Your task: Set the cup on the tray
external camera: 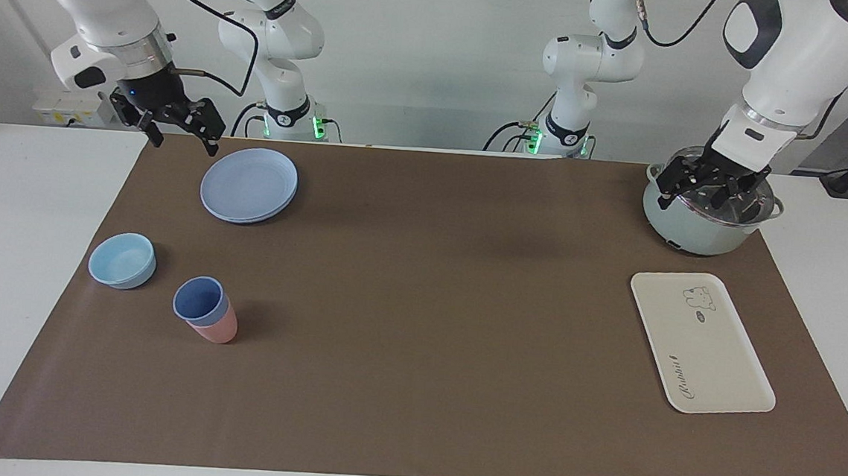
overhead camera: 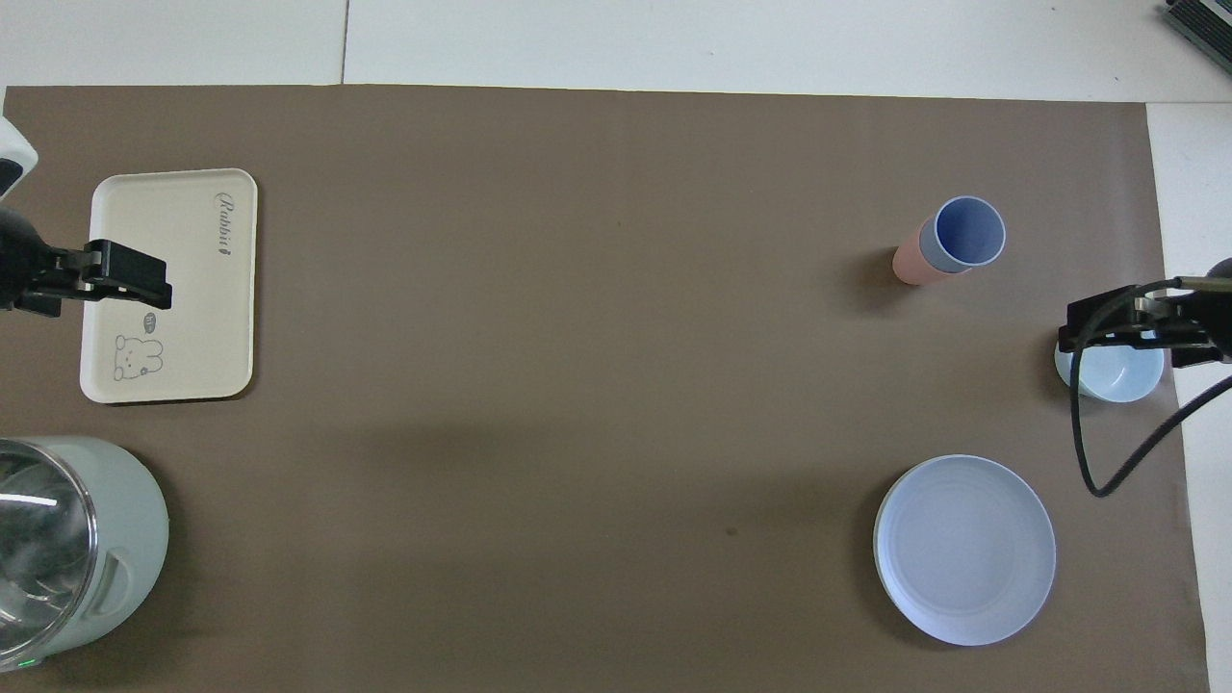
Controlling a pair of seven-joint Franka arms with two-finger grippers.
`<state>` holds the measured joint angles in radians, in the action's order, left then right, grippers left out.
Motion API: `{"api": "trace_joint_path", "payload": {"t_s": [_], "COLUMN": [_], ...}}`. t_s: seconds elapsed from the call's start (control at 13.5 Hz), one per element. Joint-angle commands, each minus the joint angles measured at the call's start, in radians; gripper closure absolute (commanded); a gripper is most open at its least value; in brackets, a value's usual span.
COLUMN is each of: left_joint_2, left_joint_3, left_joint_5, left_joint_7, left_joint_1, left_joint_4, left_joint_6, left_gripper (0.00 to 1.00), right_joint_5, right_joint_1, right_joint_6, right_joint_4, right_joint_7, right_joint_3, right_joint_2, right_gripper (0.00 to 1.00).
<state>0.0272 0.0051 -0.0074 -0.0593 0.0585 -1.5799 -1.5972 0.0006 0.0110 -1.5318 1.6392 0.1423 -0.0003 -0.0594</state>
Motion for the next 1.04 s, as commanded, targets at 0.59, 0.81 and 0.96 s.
{"api": "trace_joint_path", "payload": {"t_s": [0.59, 0.81, 0.96], "left_joint_2": [-0.030, -0.030, -0.030], "left_joint_3": [-0.004, -0.004, -0.004], "left_joint_5": [-0.017, -0.017, -0.017], "left_joint_7": [0.004, 0.004, 0.004], "left_joint_1": [-0.009, -0.009, -0.009], "left_joint_4": [-0.031, -0.031, -0.031], "left_joint_6": [0.003, 0.003, 0.003], "left_gripper": [0.00, 0.00, 0.00], "right_joint_5": [0.007, 0.082, 0.152], "right_joint_1": [0.058, 0.125, 0.176], "right_joint_6": [-0.052, -0.271, -0.352], "right_joint_4": [0.062, 0.180, 0.206], "right_joint_7": [-0.165, -0.445, -0.612], "right_joint_3": [0.005, 0.003, 0.003], "right_joint_2": [-0.039, -0.060, -0.040], "right_gripper": [0.00, 0.00, 0.00]}}
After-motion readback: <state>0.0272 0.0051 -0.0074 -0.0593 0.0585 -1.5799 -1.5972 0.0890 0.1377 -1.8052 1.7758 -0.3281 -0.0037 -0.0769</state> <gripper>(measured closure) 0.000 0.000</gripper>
